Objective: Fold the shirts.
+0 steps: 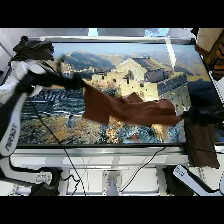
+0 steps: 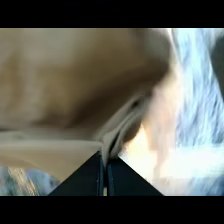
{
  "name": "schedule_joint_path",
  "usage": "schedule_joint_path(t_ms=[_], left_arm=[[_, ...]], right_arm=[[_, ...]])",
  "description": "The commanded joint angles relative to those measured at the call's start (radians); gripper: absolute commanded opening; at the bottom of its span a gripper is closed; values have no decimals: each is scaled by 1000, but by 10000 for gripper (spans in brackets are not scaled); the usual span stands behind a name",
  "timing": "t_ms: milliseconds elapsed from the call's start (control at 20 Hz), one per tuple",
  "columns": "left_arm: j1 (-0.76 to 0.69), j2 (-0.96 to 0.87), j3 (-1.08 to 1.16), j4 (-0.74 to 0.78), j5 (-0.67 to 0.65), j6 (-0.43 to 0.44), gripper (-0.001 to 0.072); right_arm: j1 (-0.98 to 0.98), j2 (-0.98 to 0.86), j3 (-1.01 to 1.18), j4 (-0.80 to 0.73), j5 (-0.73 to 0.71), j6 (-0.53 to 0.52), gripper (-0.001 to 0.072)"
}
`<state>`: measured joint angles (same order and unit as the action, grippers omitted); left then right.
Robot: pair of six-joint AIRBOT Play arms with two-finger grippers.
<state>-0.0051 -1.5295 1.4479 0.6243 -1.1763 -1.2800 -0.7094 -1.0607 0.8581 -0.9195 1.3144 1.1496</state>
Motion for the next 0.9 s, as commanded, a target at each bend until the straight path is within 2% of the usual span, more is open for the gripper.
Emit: schedule_joint_path(t_ms=[0,100,250,350,450,600,650,750,850], left_arm=[[92,123,155,-66,25,5,9],[134,225,177,-53,8,6,9],[165,407,177,47,11,10,9],[167,542,177,169,40,9,9],[167,663,177,285,93,-9,9],[167,816,177,464,248,-71,7],[167,842,177,536,297,-116,7],[167,837,182,645,257,-202,7],[167,773,181,658,96,-212,7]], right_arm=[[-45,68,220,163,54,30,36],[-79,101,314,278,107,20,36],[-122,229,445,280,99,21,36],[-127,307,544,277,77,29,35],[-126,339,661,280,68,39,34],[-126,343,844,312,55,42,35],[-126,341,885,309,34,42,35],[-124,316,923,323,33,47,35],[-83,255,918,326,82,55,35]])
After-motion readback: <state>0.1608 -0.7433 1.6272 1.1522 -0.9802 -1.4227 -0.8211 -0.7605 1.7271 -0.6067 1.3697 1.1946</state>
